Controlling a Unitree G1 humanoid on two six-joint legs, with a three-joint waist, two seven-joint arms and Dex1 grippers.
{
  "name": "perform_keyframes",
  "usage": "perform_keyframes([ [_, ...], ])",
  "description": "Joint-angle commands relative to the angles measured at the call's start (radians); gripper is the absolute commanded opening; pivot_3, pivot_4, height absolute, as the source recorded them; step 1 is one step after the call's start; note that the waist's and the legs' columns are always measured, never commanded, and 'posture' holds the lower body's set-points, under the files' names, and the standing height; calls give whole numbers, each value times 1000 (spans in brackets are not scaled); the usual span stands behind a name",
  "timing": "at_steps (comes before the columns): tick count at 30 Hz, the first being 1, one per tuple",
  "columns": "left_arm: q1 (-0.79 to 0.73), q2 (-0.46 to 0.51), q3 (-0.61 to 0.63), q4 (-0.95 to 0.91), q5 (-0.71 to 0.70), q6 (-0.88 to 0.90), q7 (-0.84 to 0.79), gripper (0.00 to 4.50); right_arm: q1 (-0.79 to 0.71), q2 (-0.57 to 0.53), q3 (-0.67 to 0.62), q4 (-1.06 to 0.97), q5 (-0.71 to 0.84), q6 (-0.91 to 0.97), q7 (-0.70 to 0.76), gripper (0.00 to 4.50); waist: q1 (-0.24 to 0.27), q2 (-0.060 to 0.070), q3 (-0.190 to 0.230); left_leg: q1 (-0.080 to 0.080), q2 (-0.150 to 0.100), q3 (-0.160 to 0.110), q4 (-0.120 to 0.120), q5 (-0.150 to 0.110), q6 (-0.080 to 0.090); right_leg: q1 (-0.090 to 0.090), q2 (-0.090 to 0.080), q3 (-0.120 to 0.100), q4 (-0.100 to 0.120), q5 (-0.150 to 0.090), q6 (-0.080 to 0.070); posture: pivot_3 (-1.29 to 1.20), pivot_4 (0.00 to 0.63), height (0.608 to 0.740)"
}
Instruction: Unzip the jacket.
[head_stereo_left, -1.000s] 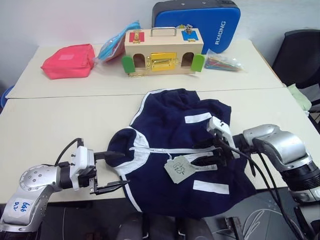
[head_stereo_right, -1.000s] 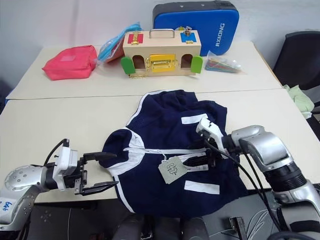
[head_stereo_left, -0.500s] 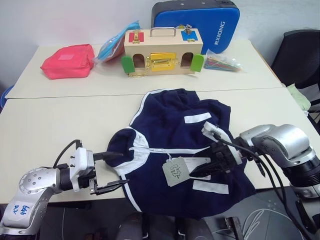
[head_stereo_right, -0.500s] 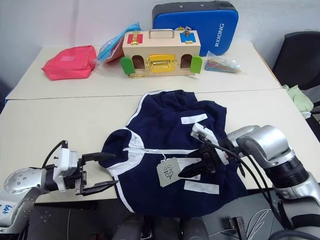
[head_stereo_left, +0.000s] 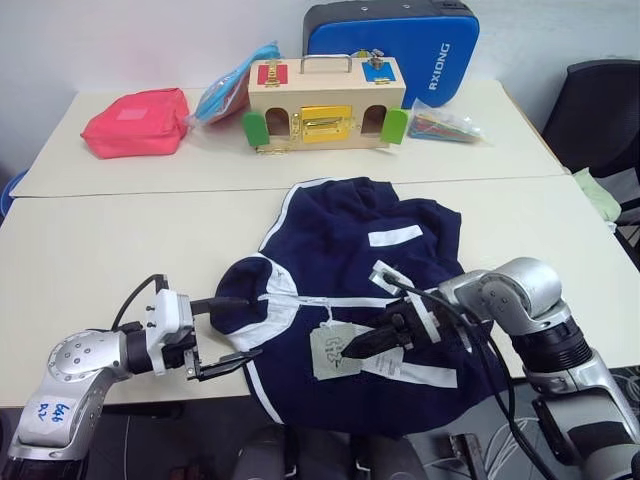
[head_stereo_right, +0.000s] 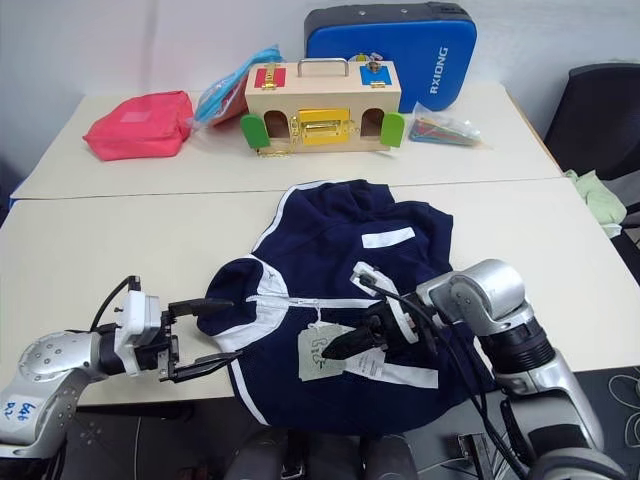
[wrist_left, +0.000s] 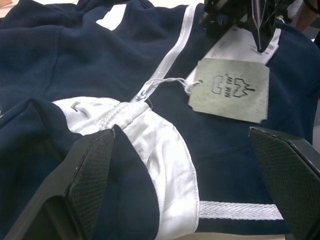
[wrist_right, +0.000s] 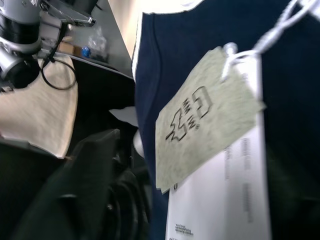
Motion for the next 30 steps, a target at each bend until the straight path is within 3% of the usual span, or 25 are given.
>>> perform_keyframes([
  [1,-42,-6,-16,32,17,-31,-7,4500,12,40,-60,4,17,35,-64,2101,1,0,0,0,0,0,0,0,0,0,0,0,0,0,0,0,150,740],
  [7,-231,-67,-106,227,97,-118,-21,4500,17,34,-56,-3,20,-12,-94,32,4,0,0,0,-2,0,0,1,1,0,0,-1,2,0,0,0,150,740],
  [15,-540,-142,-240,556,195,-219,-126,4500,10,20,-56,-6,30,-58,-104,32,1,-1,0,-1,-2,1,1,1,1,0,2,-2,5,0,1,0,150,740],
  [22,-639,-179,-290,760,232,-291,-238,4500,7,12,-59,-9,29,-94,-115,32,0,-1,0,-1,-1,2,1,2,1,-1,3,-2,5,0,1,0,150,740],
  [25,-664,-197,-294,789,243,-312,-248,3916,11,6,-66,-4,27,-108,-122,0,1,-1,0,-2,-1,2,2,3,2,-1,3,-2,5,0,1,0,150,740],
  [28,-688,-216,-323,843,289,-345,-250,3005,20,4,-74,-8,31,-115,-130,0,2,-2,0,-2,-2,1,3,3,2,0,2,-2,5,1,1,0,150,740],
  [30,-698,-229,-338,873,314,-351,-238,3005,24,7,-79,-14,38,-114,-136,0,2,-2,0,-2,-2,1,3,3,2,0,2,-2,5,1,1,0,150,740],
])
